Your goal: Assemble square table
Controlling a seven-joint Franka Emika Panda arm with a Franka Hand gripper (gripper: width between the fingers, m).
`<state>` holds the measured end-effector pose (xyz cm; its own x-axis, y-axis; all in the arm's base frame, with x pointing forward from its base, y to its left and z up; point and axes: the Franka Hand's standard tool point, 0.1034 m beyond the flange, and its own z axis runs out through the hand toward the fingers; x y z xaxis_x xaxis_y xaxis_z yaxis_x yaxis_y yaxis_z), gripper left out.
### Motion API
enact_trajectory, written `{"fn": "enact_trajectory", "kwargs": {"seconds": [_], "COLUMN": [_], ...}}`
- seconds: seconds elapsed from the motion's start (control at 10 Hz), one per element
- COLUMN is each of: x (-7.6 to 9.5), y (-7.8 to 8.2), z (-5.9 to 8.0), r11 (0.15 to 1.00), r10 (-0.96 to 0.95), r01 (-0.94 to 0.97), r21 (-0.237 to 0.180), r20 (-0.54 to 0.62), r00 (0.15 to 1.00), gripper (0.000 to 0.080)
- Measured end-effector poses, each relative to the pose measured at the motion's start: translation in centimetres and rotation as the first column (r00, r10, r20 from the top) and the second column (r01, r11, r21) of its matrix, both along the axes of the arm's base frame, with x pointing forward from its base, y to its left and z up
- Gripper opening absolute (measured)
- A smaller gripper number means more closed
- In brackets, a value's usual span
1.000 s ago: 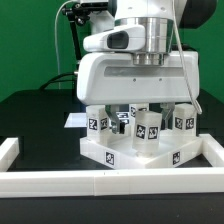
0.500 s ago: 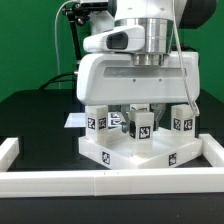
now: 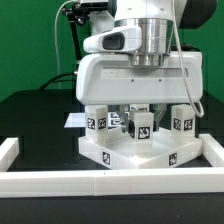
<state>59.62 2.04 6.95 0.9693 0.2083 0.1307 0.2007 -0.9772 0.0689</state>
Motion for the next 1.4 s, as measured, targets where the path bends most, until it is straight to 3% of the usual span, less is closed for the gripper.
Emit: {"fn": "enact_trajectory", "kwargs": {"seconds": [0.5,0.8,1.1,1.3,1.4], "x": [-0.1,-0.1,-0.1,-0.1,-0.1], "y": [0.1,0.4,1.2,1.4,1.5], "z": [-0.3,-0.3,-0.4,-0.4,-0.4], "r11": [0.901,0.707,0.507,0.433,0.467], "r10": [-0.429,-0.697,-0.851,-0.889,-0.872], "r01": [0.427,0.693,0.845,0.883,0.867], "r21": [0.078,0.140,0.171,0.180,0.176], "r20": [0.003,-0.030,-0.061,-0.078,-0.071], "r00": [0.903,0.717,0.522,0.452,0.484], "gripper": [0.0287,0.0287,0.0287,0.0287,0.0287]}}
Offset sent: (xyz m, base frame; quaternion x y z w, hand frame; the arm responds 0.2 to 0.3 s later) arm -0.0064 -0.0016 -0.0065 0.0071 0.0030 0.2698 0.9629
